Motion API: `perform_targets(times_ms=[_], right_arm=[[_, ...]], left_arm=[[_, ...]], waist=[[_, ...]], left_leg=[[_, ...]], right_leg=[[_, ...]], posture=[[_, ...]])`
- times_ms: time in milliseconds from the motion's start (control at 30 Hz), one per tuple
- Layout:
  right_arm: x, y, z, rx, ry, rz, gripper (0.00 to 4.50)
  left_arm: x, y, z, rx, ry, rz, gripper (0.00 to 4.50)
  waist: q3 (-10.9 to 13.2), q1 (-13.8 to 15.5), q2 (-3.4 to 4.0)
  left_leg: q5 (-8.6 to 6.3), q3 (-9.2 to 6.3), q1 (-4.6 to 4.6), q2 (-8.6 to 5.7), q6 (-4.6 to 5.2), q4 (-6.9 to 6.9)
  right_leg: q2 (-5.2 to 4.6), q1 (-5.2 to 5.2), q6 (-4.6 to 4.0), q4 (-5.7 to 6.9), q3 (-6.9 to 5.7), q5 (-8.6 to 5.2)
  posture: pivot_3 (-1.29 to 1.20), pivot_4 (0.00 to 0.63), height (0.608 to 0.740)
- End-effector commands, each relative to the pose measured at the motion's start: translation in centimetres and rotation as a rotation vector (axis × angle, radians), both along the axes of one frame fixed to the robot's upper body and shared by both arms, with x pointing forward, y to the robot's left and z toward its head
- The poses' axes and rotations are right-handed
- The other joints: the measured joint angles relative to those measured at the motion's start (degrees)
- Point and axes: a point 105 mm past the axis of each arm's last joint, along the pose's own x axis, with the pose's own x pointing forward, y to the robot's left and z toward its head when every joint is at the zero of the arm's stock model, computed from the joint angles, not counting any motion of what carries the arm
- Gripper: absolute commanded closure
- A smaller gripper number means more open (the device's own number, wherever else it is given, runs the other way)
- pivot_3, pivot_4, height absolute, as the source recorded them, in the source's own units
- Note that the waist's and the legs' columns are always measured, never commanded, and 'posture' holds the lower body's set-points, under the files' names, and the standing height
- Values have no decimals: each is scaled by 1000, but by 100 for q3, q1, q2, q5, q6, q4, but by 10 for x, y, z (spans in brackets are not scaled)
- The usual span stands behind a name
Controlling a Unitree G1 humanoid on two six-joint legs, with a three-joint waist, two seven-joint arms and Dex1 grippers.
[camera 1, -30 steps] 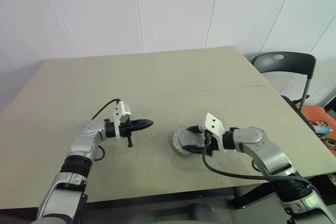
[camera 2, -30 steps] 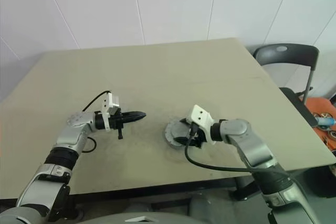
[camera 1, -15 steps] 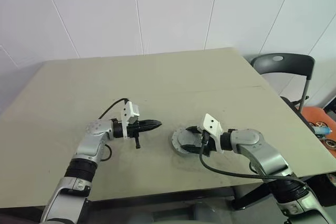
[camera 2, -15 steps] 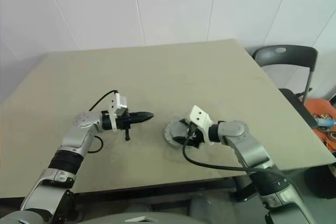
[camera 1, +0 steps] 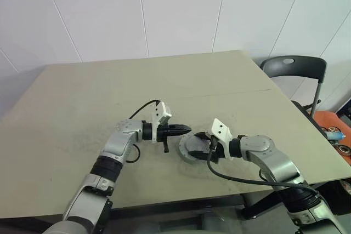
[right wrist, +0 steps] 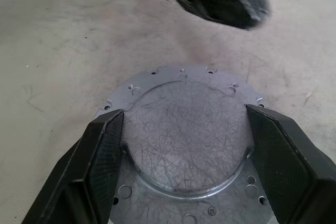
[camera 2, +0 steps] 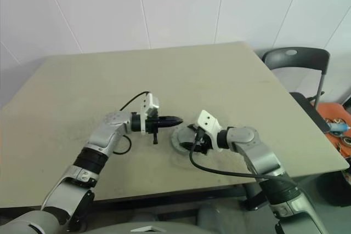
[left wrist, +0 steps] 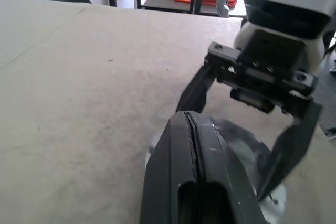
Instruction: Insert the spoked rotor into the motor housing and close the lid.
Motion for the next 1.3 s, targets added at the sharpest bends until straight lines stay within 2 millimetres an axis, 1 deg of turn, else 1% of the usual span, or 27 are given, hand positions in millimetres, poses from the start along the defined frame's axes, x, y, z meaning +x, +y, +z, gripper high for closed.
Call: perform_targets(times_ms=[33,100,167,267,367,467,533,600,667,800,967,1033,1133,1200,1300], right_arm=[[3,-7,-12,-44,34,-55,1307],[5,-8,-11,-44,31,-62,1307],[5,-8,-11,-44,30,-66,1307],[8,-7,-8,-36,20,-76,1307],[9,-5,-2,-16,14,-86,1307],[11,-6,1,-2,16,-106,1307],[13,-10,2,-2,21,-134,556],[13,-11,2,-2,27,-139,14],[14,-11,4,10,35,-151,14],[10,-12,17,101,82,-143,14],[10,-30,41,229,130,-189,14],[14,-39,45,262,156,-247,14],[18,-54,44,289,246,-357,14],[14,-61,38,294,358,-414,14],[4,-65,27,297,520,-463,14]], left_arm=[[0,-2,-10,58,38,-22,4500],[-5,-2,-19,113,71,-62,4500],[-11,-2,-23,133,106,-108,4500],[-15,-2,-35,209,94,-139,4500],[-18,-5,-43,254,92,-150,4500],[-22,-7,-46,269,97,-169,4500],[-21,-7,-46,274,93,-167,4500],[-20,-6,-46,281,86,-162,4500],[-19,-6,-47,292,78,-164,4500],[-19,-7,-47,299,70,-171,4500],[-17,-9,-46,302,61,-178,4500],[-17,-9,-46,299,64,-181,4500],[-18,-10,-47,296,66,-185,4500],[-18,-10,-47,298,64,-189,4500],[-18,-10,-47,299,60,-190,4500]], waist=[[0,-6,0],[0,-1,0],[0,1,-4],[0,1,-3],[1,1,-2],[1,-9,-3],[1,-12,-3],[2,-10,-3],[2,-8,-3],[2,6,-3],[5,11,0],[5,10,0],[6,12,2],[6,16,3],[6,18,3]], left_leg=[[0,0,0,0,0,0],[0,0,0,0,0,0],[1,0,1,0,0,1],[0,-1,13,0,0,1],[0,-3,44,1,1,-1],[-2,-3,85,3,2,-5],[-2,-3,87,5,2,-5],[-2,-3,88,6,2,-6],[-2,-4,88,6,2,-8],[-2,-5,86,6,2,-8],[-4,-7,75,4,5,-11],[-6,-8,75,4,9,-15],[-8,-8,72,4,12,-20],[-8,-8,67,4,12,-20],[-9,-9,63,4,14,-20]], right_leg=[[0,0,0,0,0,0],[0,0,0,0,0,0],[0,2,0,1,0,0],[0,14,0,1,0,-1],[0,49,1,-6,-1,-3],[0,94,-13,-16,-1,-19],[0,97,-12,-18,-1,-20],[0,97,-12,-18,-2,-20],[0,96,-11,-18,-2,-20],[-1,96,-9,-20,-2,-21],[-3,87,-5,-26,-2,-22],[-3,85,0,-27,-3,-25],[-3,80,6,-27,-3,-27],[-4,75,7,-27,-3,-27],[-5,71,8,-28,-4,-26]], posture=[[0,0,740],[0,0,740],[0,0,740],[0,0,740],[0,0,740],[0,0,740],[0,0,740],[0,0,740],[0,0,740],[0,0,740],[0,0,740],[0,0,740],[0,0,740],[0,0,740],[0,0,740]])
